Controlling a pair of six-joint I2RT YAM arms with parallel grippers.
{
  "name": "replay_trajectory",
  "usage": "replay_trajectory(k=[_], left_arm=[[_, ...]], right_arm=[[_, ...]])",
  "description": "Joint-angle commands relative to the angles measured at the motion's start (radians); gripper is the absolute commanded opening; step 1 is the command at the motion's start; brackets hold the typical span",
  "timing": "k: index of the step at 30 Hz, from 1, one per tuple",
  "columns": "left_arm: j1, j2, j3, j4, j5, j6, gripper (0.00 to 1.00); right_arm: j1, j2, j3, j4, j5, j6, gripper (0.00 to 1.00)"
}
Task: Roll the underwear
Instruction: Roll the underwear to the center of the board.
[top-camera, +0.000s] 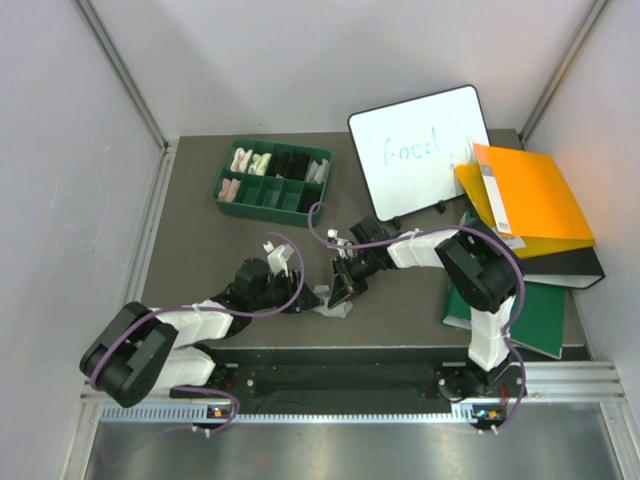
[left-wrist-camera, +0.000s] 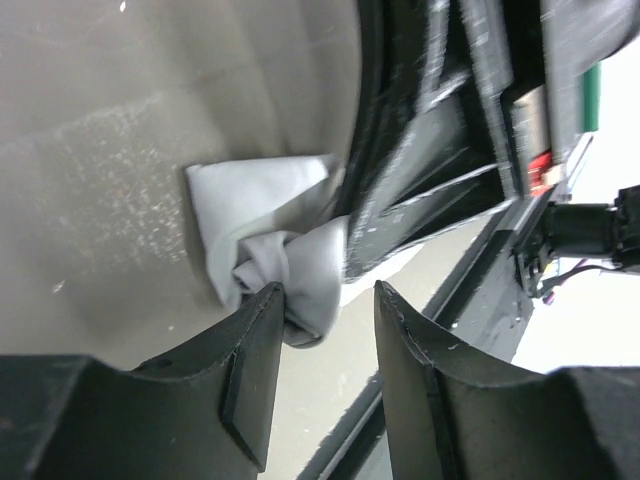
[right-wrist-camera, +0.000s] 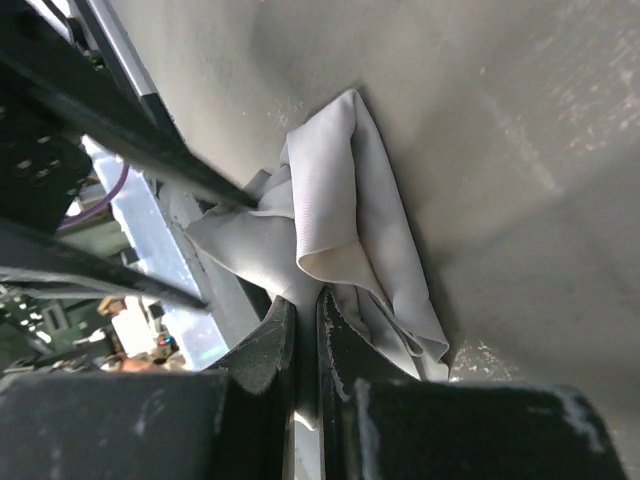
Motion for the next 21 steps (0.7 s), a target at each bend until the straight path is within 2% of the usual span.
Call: replay_trajectory(k=[1,9,13,15,16,17,21], left_arm=[[-0.002,0.042,-0.015,0.088,0.006,0.027,0.46],[-0.004,0.065,-0.005,0.042,-0.086,0.067,0.43],[-0.004,0.114,0.018,0.034,-0.103,0.081,0.35],[-0.004,0.137,0.024,0.031,-0.106,0.081,0.26],[-0.004,0.141,0.031,0.027,-0.109,0.081,0.24],[-0.004,0.147,0.035,0.019,-0.113,0.084,0.16],[-0.002,0.143,0.070,-0.084,-0.161,0.091,0.02]], right_arm=[[-0.023,0.022,0.056,-0.021,-0.041,-0.011,0.00],[-0.041,0.042,0.063,-0.027,-0.048,-0.019,0.00],[-0.041,0.040,0.067,-0.024,-0.055,-0.014,0.00],[-0.041,0.034,0.069,-0.028,-0.056,-0.019,0.01],[-0.041,0.030,0.072,-0.033,-0.053,-0.020,0.07],[-0.043,0.026,0.073,-0.041,-0.047,-0.023,0.12],[-0.058,-0.024,0.086,-0.102,-0.012,-0.075,0.35]])
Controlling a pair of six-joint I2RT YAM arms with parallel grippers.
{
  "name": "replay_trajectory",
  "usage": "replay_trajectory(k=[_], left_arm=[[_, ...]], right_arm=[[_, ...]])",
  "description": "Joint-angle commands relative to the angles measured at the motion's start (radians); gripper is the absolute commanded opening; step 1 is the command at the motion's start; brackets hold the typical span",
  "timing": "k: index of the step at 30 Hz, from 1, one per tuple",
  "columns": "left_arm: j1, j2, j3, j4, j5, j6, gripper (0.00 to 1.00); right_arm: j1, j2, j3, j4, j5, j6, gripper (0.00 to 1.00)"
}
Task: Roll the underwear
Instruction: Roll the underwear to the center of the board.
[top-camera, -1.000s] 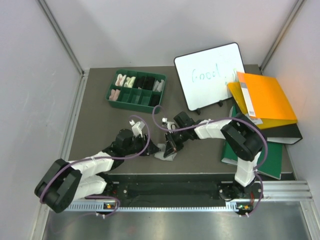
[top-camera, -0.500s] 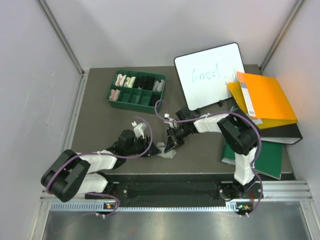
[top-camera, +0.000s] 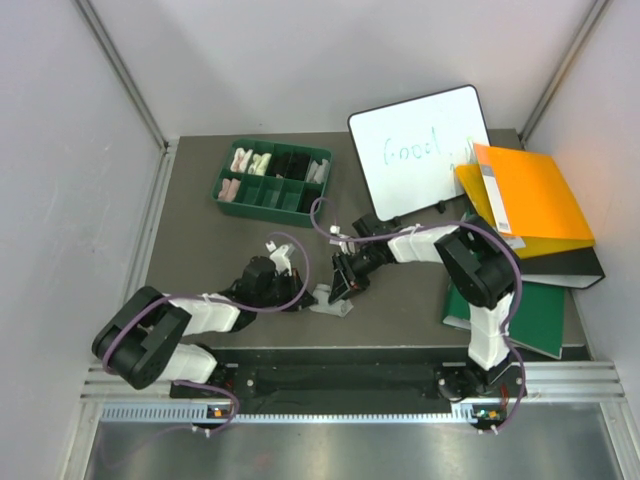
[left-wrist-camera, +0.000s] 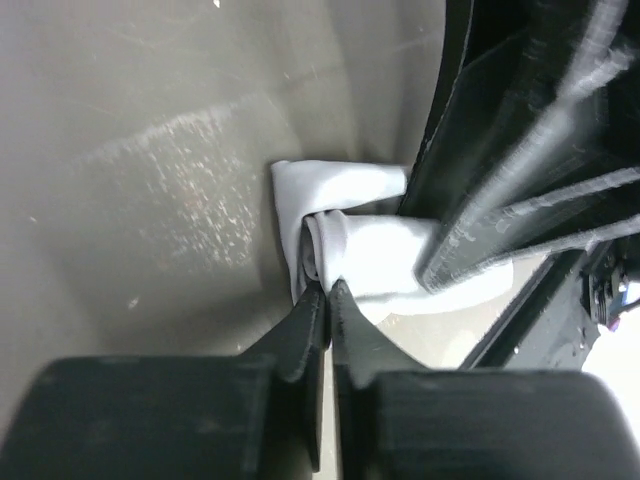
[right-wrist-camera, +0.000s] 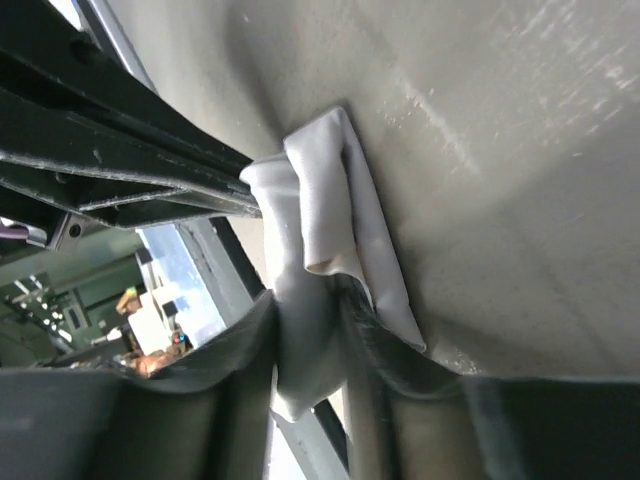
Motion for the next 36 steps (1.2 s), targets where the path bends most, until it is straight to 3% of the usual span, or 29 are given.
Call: replay_trajectory(k=[1,6,19,31,36], left_arm=[[-0.001,0.009,0.059,-0.127,-0.089,0.035,0.00],[-0.001,0.007,0.084,-0.197,-0.098,0.034,0.00],[0.001,0.064,0.158,-0.273,-0.046,0.006,0.00],[-0.001,0.086,0.193,-0.329,-0.037,0.009,0.00],[-0.001,0.093,0.201,-0.331,-0.037,0.009,0.00]], right_arm=[[-0.033,-0.073,0.044,-0.074,0.032,-0.071,0.44],[-0.091,-0.145,0.055,-0.110,0.064,-0.151,0.60],[-0.099,-0.020,0.107,-0.009,0.091,-0.225,0.71],[0.032,-0.023,0.070,-0.056,0.107,-0.283,0.72],[0.056,-0.011,0.072,-0.082,0.123,-0.300,0.65]])
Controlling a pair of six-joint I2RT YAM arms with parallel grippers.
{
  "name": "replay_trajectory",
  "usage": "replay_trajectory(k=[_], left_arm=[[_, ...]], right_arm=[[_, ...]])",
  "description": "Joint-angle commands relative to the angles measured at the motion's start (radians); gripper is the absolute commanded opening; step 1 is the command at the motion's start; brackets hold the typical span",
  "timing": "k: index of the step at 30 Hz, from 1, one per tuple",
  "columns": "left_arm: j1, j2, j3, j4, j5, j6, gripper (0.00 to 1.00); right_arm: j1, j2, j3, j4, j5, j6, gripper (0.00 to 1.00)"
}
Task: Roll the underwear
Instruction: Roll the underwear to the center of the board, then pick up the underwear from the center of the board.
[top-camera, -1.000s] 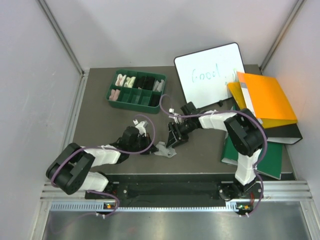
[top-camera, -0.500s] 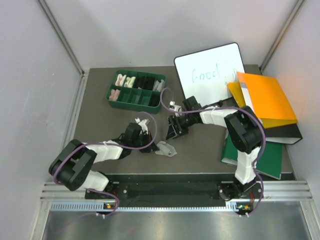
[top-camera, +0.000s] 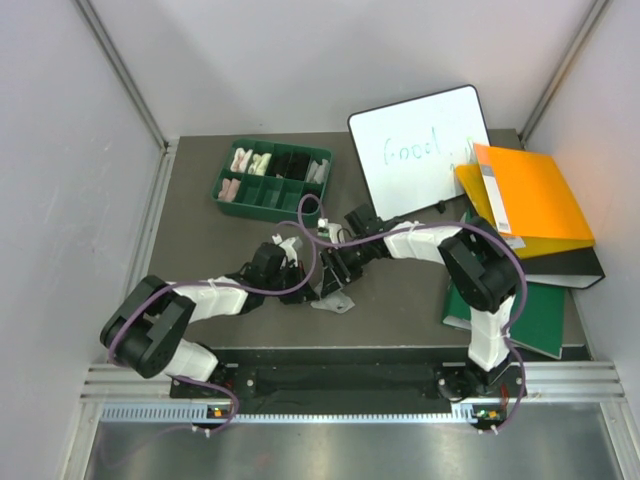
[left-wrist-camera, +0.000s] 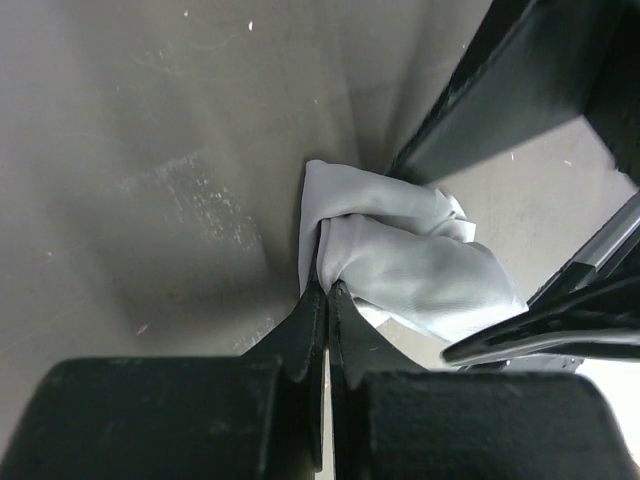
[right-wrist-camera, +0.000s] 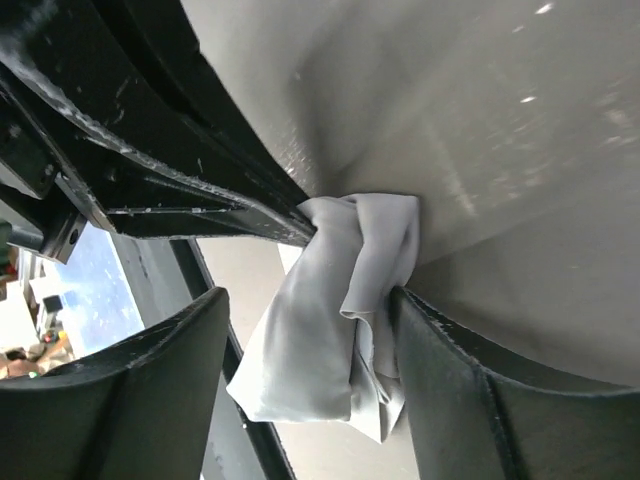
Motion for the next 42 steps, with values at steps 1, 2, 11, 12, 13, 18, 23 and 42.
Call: replay_trajectory(k=[1,2,11,12,13,18,23,42], left_arm=[[-0.001,0.026,0.018,-0.049,-0.019,0.008,0.00],[-0.001,0.027,0.018,-0.049,-0.019,0.008,0.00],[0.001,0.006,0.021,-0.060,-0.034,0.004,0.06],[0.002,-0.014,0.032,-0.074,-0.040,0.005,0.15],[0.006,-0.028,0.044,-0.122,-0.059,0.010,0.22],[0.108,-0.193,0.151,-0.344,-0.134,0.054,0.57],[0.257,-0.333,0.268,-0.558,-0.282,0.077,0.92],[0.381,-0.460,0.397,-0.784,-0.465,0.166,0.99]], right_arm=[[0.035,0.022,-0.010,-0.048,0.040,-0.058,0.64],[0.040,0.023,-0.008,-0.055,0.043,-0.064,0.62],[0.046,0.017,0.004,-0.072,0.129,-0.044,0.07],[0.046,0.002,0.007,-0.077,0.158,-0.038,0.00],[0.045,-0.009,0.010,-0.093,0.178,-0.030,0.00],[-0.011,-0.111,0.062,-0.162,0.302,0.085,0.00],[-0.018,-0.167,0.224,-0.232,0.461,0.166,0.00],[0.104,0.237,0.855,-0.134,1.071,0.634,0.00]])
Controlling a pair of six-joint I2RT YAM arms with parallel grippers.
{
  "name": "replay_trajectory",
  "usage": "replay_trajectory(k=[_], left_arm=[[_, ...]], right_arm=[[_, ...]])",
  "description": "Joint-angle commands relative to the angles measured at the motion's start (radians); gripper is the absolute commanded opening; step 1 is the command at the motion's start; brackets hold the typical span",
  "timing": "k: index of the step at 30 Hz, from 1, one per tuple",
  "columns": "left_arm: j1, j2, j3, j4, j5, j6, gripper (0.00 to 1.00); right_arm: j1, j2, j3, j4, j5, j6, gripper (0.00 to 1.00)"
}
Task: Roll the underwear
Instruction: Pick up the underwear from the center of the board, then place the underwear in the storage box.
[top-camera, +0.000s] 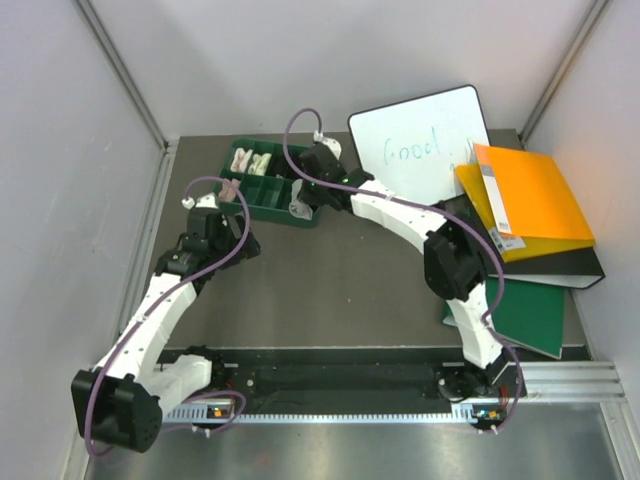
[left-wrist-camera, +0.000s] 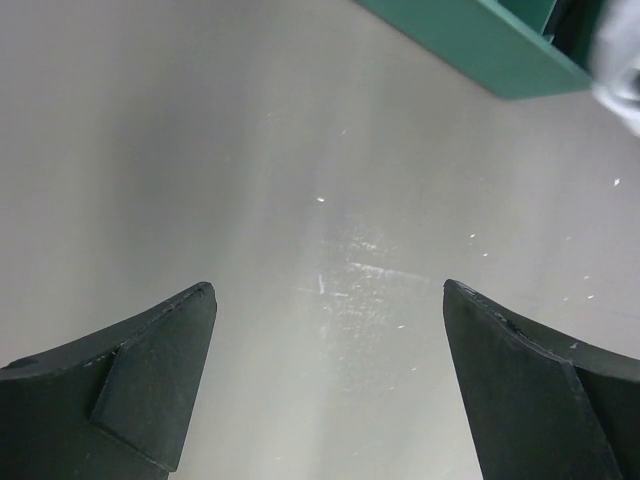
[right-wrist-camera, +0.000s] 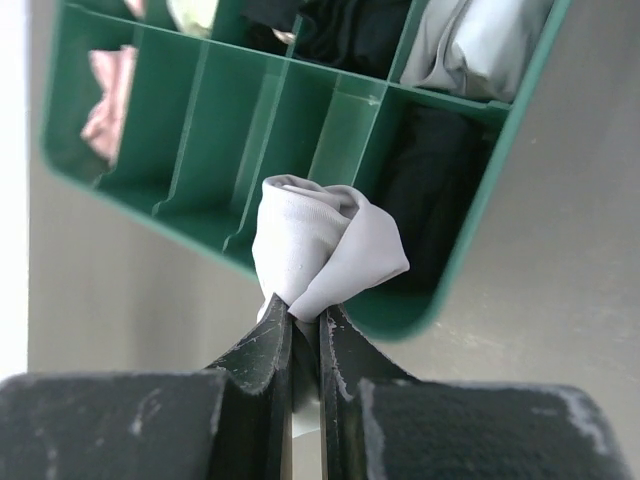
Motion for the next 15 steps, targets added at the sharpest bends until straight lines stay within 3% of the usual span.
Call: replay_trajectory(k=[1,15], left_arm=[[0.006,-0.045,0.039,-0.020,-0.031,0.048,0.99],[0.006,-0.089,0.045,-0.021,-0.033,0.081,0.99]], right_arm=[[0.042,0.055,0.093,0.058,0.136,0.101,0.00],[0.069,0.262,0.283,0.018,0.288,0.145,0.00]])
